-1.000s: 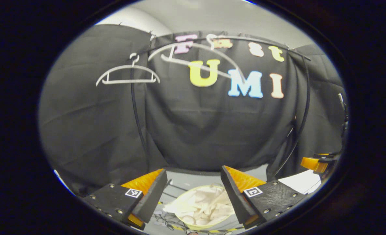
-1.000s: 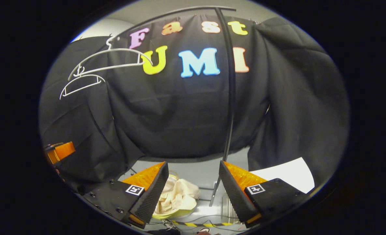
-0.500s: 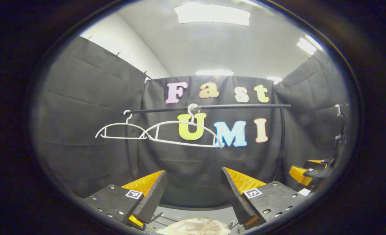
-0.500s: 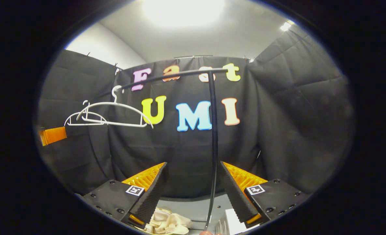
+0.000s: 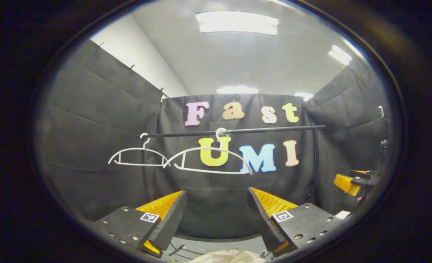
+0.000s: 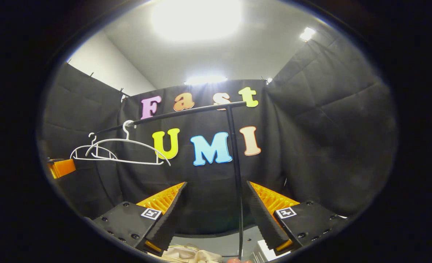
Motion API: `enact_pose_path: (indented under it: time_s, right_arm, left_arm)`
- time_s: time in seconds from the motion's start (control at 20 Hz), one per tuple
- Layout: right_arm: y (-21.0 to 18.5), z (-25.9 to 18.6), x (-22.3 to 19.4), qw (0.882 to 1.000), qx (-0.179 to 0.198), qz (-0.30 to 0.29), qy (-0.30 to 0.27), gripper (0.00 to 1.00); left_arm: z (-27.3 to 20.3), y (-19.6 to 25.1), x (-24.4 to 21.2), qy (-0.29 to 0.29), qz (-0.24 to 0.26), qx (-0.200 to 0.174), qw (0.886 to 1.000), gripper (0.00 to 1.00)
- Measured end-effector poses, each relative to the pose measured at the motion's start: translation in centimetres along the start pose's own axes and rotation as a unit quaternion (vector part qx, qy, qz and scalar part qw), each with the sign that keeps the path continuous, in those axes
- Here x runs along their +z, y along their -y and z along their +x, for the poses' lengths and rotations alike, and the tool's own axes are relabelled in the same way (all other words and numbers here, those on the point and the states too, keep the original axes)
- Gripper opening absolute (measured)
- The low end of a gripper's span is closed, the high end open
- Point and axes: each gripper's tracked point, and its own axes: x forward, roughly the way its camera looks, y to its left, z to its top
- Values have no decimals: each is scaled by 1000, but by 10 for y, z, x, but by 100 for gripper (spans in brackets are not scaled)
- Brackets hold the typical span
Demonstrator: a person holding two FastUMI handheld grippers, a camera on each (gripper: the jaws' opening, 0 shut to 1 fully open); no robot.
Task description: Grasp the clothes on the hanger with both hands and then place them into the laundry hamper below.
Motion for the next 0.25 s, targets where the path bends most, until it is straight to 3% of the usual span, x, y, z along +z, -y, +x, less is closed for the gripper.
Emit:
enact_pose_path:
  time_s: [0.25]
  right_arm:
    - [-17,1,-4,1000,-7,-8,7,98]
  left_arm:
    - [5,-2,-21,-16,-24,-12,1000,96]
